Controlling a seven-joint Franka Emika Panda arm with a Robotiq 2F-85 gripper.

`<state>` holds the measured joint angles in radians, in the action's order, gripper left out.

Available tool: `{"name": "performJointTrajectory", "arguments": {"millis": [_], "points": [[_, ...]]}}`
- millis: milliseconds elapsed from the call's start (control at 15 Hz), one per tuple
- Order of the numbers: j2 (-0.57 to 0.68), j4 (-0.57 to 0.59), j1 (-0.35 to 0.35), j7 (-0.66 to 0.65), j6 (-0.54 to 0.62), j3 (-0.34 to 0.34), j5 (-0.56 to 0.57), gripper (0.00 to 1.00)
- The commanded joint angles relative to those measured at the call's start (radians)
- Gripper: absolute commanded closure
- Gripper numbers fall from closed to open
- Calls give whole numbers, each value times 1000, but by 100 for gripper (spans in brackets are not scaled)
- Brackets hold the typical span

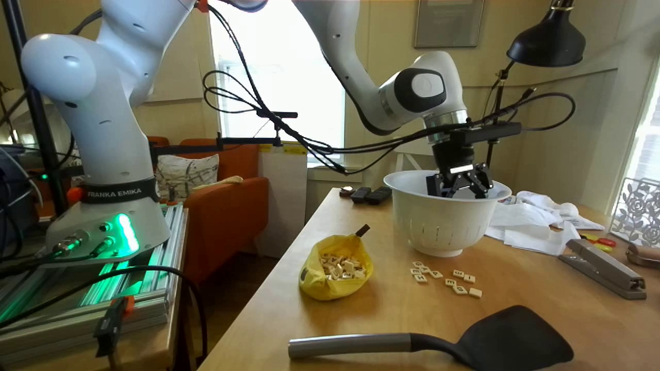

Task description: Use the silver spoon to stir the contents in the white bowl.

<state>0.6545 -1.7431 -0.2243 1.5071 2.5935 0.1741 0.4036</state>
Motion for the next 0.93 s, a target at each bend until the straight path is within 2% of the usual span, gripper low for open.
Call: {"name": "performJointTrajectory", "arguments": {"millis": [0,400,867], "points": [[2,3,-8,-4,-7,-8,9,0],[16,11,-5,-8,-14,0,14,0],[29,-10,7,-18,49,19,52,0]]}}
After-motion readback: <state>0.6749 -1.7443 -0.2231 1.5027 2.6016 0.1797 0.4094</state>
